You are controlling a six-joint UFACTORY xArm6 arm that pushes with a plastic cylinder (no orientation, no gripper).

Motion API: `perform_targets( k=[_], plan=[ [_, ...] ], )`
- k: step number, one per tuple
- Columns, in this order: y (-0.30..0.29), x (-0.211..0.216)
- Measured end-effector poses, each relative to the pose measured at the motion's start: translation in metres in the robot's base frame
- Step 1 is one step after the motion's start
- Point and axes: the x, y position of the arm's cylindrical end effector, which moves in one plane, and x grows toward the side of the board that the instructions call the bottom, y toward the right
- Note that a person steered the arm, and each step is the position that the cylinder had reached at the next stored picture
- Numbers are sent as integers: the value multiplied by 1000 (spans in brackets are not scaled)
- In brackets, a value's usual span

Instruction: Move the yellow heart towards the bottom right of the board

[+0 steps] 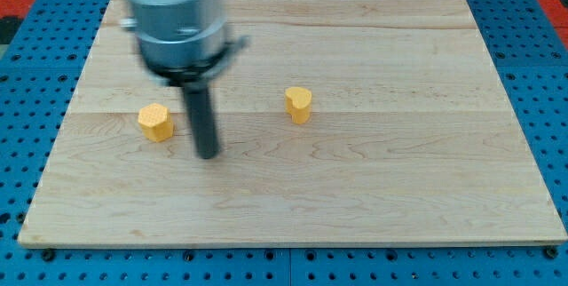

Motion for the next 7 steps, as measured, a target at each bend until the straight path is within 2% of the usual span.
perform_targets(
  k=[1,2,3,4,5,6,7],
  plan=[
    [-63,-26],
    [-75,-90],
    [-41,-111],
    [-36,-89],
    [21,-90],
    [40,-139],
    [47,-132]
  ],
)
